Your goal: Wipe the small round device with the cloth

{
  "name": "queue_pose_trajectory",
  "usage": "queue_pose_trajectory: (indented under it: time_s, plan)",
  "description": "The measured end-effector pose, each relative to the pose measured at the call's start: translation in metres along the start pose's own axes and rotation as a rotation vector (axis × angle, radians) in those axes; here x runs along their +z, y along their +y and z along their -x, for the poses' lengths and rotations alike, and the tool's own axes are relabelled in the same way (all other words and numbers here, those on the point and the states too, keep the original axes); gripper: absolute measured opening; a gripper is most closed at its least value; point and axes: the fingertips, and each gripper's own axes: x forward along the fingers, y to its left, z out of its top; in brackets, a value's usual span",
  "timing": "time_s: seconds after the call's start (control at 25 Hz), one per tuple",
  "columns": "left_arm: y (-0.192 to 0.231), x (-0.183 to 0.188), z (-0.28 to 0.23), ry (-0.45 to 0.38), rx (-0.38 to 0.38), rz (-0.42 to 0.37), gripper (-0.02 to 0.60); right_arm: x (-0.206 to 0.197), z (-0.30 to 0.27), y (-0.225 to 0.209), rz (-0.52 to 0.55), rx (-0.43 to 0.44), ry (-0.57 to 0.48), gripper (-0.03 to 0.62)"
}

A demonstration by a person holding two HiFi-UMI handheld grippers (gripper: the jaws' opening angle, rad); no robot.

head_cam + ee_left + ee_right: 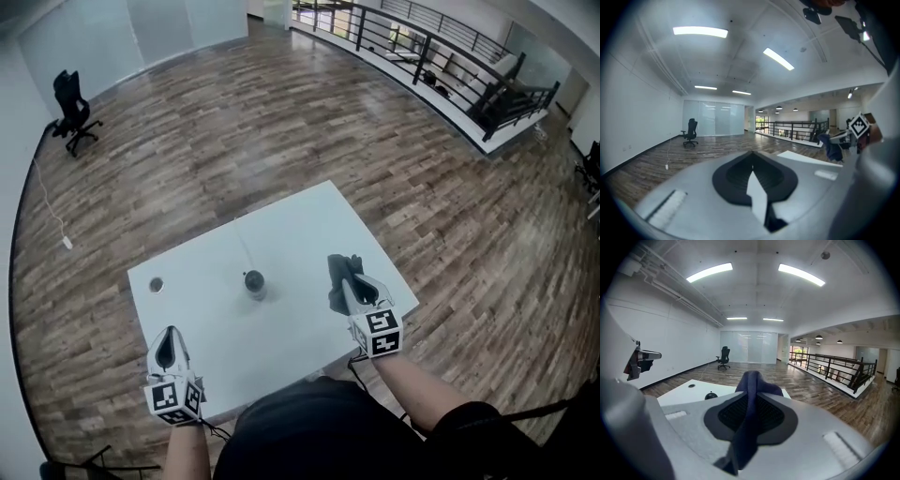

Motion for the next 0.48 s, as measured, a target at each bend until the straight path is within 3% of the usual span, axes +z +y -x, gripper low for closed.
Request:
queue_pose_trajectory:
  time_s: [0.48]
  plan:
    - [0.009,0.001,0.016,0.009,0.063,0.008,0.008,0.023,-0.021,0.032,0.017,0.115,-0.022,0.057]
